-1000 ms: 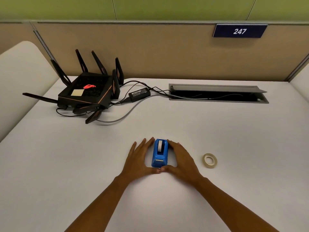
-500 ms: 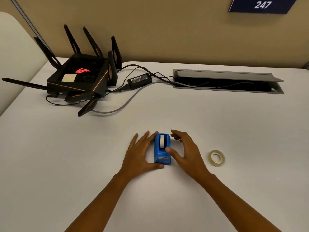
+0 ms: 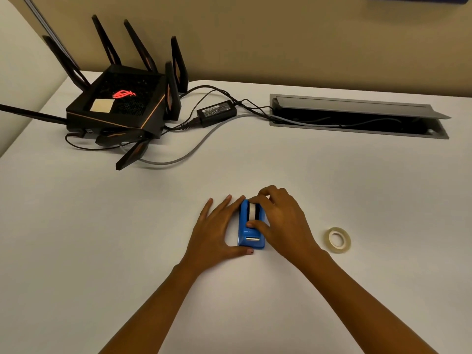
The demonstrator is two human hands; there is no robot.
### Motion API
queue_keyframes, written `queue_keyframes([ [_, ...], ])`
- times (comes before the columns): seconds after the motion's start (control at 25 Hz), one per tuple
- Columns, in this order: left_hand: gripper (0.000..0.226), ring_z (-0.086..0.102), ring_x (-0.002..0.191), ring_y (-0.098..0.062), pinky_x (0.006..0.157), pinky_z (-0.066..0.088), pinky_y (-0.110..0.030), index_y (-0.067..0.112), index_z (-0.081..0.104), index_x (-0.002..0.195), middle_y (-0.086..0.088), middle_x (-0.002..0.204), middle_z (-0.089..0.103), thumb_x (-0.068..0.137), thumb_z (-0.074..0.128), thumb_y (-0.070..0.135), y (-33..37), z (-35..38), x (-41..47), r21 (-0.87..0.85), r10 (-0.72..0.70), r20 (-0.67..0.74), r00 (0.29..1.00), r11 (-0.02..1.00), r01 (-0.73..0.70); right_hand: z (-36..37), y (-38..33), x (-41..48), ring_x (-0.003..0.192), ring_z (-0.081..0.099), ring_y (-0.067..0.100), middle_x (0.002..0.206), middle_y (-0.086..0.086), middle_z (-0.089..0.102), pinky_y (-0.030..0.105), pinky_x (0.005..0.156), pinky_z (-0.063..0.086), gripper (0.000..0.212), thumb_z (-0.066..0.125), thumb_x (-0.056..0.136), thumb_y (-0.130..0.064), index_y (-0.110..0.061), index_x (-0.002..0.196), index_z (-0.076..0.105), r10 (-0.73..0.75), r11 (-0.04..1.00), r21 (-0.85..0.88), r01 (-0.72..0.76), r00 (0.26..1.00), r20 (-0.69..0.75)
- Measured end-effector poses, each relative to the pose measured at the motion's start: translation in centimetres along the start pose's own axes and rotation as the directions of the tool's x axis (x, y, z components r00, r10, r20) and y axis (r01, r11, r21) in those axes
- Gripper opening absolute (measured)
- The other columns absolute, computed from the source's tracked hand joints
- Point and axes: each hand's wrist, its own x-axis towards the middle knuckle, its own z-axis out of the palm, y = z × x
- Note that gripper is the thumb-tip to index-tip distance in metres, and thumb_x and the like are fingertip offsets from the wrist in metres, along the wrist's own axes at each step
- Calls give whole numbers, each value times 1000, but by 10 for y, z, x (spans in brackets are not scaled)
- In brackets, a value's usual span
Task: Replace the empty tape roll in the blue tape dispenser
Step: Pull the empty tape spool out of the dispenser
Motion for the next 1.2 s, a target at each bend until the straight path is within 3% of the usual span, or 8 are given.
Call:
queue_keyframes([
  [0.36,95,17,139,-5,117,7,-41,36,9,140,17,146,20,65,50,77,0,1,0,1,3,16,1000,1000,-3,-1,-5,3,106,56,34,117,15,65,40,86,47,46,69,83,-29,-4,119,58,-9,999,-36,11,998,62],
  [0.8,94,6,138,6,116,6,-41,37,9,140,20,144,15,65,50,76,1,-1,0,-1,8,3,1000,1000,-8,-7,-10,4,110,52,30,119,15,63,34,89,44,42,68,84,-23,-4,119,57,66,990,120,-72,996,51],
  [0.96,94,14,138,-2,115,7,-42,34,11,140,18,144,17,66,48,77,2,-2,0,7,5,-5,1000,1000,-5,-9,-12,2,106,55,33,114,17,65,36,85,45,39,71,81,-18,-2,115,60,90,982,164,-94,995,31],
  [1.2,94,11,141,-3,118,2,-39,40,2,138,20,146,13,65,48,78,2,-3,0,3,-13,70,997,1000,13,-16,-13,-7,110,53,26,120,12,62,14,83,29,39,69,83,-15,-7,119,58,205,921,338,-194,979,5],
])
